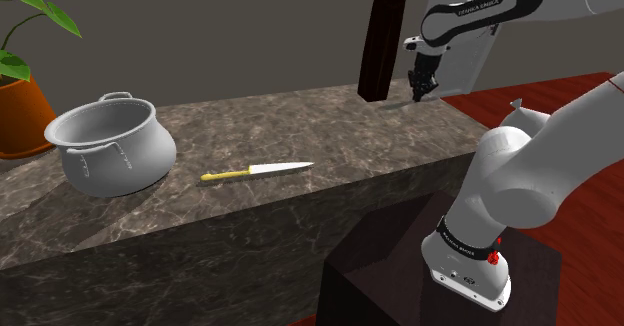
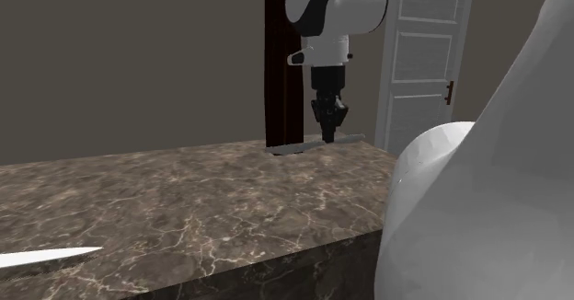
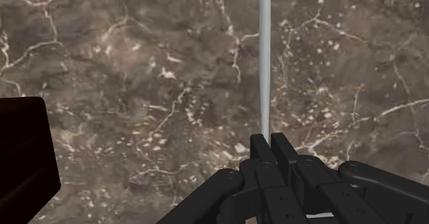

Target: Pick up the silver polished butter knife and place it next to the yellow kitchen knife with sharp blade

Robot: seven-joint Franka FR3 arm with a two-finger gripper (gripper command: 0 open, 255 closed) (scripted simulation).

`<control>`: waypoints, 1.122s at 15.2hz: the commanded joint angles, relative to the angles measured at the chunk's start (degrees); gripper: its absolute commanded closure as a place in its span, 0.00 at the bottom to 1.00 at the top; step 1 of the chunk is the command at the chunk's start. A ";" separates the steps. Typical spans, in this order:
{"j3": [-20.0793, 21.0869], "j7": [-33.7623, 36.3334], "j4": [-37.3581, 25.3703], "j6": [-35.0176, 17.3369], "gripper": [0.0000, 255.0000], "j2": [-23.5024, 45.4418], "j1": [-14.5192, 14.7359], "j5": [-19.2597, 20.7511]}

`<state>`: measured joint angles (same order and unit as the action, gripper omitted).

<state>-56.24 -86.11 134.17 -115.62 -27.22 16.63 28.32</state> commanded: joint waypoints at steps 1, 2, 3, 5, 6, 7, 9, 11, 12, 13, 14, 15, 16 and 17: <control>0.98 0.04 -1.03 1.78 1.00 -0.69 -0.30 -0.13; 1.42 0.03 -1.56 2.62 1.00 -0.99 -0.42 -0.21; 1.80 0.02 -2.04 3.37 1.00 -1.23 -0.51 -0.28; 5.69 3.37 0.95 4.26 1.00 -4.08 -1.95 0.46; 7.50 4.97 2.37 4.70 1.00 -5.40 -2.50 0.65; 9.24 6.54 3.74 5.12 1.00 -6.66 -2.96 0.72; 12.55 9.61 6.33 5.94 1.00 -9.01 -3.56 0.58; 15.68 12.61 8.70 6.71 1.00 -11.16 -3.81 0.10; 17.19 14.09 9.80 7.07 1.00 -12.14 -3.82 -0.27; 18.69 15.56 10.85 7.42 1.00 -13.07 -3.75 -0.71; 20.16 17.02 11.84 7.74 1.00 -13.94 -3.61 -1.22; 21.60 18.49 12.76 8.05 1.00 -14.75 -3.38 -1.79; 23.02 19.96 13.63 8.34 1.00 -15.50 -3.08 -2.42; 24.45 21.41 14.44 8.60 1.00 -16.17 -2.73 -3.13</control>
<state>-33.58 -66.71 147.73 -107.22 -42.84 13.30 26.16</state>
